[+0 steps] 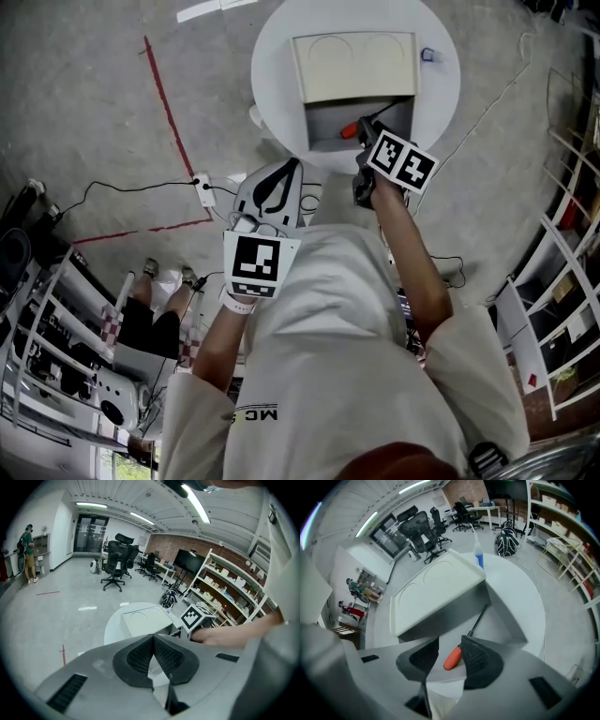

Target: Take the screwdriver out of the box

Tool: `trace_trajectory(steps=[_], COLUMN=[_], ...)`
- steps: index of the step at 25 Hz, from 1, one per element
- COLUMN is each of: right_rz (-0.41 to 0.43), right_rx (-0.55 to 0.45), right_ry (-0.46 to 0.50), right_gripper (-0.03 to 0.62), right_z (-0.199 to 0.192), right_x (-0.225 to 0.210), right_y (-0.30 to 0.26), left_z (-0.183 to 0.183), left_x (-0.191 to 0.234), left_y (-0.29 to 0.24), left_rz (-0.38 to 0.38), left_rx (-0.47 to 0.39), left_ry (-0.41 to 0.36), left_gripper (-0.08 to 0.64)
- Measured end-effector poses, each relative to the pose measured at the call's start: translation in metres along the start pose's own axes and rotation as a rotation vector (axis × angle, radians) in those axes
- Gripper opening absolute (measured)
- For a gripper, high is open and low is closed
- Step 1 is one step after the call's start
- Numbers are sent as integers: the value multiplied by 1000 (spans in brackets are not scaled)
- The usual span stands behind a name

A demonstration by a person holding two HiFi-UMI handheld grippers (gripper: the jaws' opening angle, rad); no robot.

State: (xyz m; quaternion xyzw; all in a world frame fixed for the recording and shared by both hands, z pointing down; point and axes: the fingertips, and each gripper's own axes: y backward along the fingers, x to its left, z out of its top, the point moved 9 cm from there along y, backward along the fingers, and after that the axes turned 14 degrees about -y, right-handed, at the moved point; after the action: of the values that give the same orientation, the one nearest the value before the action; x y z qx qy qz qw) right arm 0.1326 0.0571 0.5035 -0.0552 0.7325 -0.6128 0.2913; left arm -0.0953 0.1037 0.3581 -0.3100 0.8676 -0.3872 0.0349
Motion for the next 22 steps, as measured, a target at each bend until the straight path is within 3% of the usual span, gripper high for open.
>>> trace_trajectory(steps=[13,16,22], right_rz=[-43,-77,-69], right_rx=[91,80,82], right_ry=[-129,-144,-166], right_gripper=[181,80,69], right_z=[-16,-18,-19], right_x=[-5,-8,-12], right_y=[-24,-25,-26], left_z=[-10,-11,-17], left_x=[1,1,2], left_y=[9,13,18], left_rz=[17,23,35], left_rx=[-3,-6,-5], left_ry=[7,9,15], left_gripper=[11,11,11])
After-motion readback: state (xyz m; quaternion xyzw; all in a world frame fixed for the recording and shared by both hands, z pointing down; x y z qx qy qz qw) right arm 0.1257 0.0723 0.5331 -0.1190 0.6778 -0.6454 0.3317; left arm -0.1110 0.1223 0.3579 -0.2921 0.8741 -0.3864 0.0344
